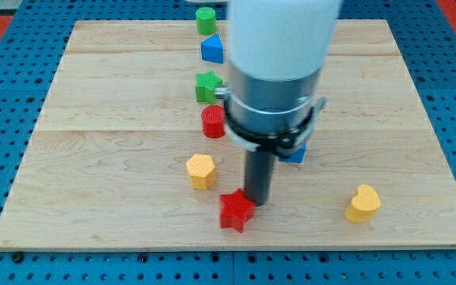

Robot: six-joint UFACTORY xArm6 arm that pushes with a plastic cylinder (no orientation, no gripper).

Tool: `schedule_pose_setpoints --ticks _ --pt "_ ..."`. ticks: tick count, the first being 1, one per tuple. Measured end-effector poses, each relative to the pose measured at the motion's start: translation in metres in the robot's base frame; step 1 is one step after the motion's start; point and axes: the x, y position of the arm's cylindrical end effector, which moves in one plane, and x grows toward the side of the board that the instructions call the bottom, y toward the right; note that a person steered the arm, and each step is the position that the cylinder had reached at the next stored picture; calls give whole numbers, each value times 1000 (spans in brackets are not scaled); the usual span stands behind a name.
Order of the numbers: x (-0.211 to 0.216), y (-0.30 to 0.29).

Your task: Push the blue cube below the red circle

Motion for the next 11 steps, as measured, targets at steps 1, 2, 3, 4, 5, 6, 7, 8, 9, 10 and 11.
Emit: schedule_pose_setpoints --ticks 1,2,3,4,5,6,7,8,9,10,11 --pt "3 -5" --pt "0 -5" --pt "-17 -5" --pt "-18 59" --pt "-22 127" --pt "-48 156" --pt "-78 124" --pt "-79 48" --pt "-79 -4" --pt "-81 -14" --pt "-89 11"
